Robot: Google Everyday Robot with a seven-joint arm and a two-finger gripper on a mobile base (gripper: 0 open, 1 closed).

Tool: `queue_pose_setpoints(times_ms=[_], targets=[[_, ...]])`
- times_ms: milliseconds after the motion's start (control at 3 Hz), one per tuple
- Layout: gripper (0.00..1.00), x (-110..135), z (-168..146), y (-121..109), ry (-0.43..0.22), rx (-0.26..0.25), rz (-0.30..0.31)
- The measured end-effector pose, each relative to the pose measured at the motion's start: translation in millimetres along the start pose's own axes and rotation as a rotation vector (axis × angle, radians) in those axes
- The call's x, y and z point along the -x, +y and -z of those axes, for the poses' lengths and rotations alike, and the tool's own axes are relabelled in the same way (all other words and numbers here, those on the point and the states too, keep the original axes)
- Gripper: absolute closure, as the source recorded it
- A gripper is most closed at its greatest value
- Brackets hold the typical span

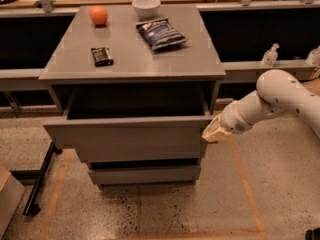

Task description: Close top drawer

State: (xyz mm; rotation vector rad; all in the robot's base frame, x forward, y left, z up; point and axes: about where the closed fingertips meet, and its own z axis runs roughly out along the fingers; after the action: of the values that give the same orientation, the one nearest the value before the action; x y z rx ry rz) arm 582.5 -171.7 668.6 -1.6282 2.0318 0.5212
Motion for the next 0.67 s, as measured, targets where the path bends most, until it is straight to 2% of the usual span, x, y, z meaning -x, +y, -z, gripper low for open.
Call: queue_pose_setpoints(times_ms=[333,667], targets=[[1.00,-0.6,0.3,1.2,0.000,0.000,0.000],[0.82,-0.6,-1.8,2.0,0.000,0.005,0.000]])
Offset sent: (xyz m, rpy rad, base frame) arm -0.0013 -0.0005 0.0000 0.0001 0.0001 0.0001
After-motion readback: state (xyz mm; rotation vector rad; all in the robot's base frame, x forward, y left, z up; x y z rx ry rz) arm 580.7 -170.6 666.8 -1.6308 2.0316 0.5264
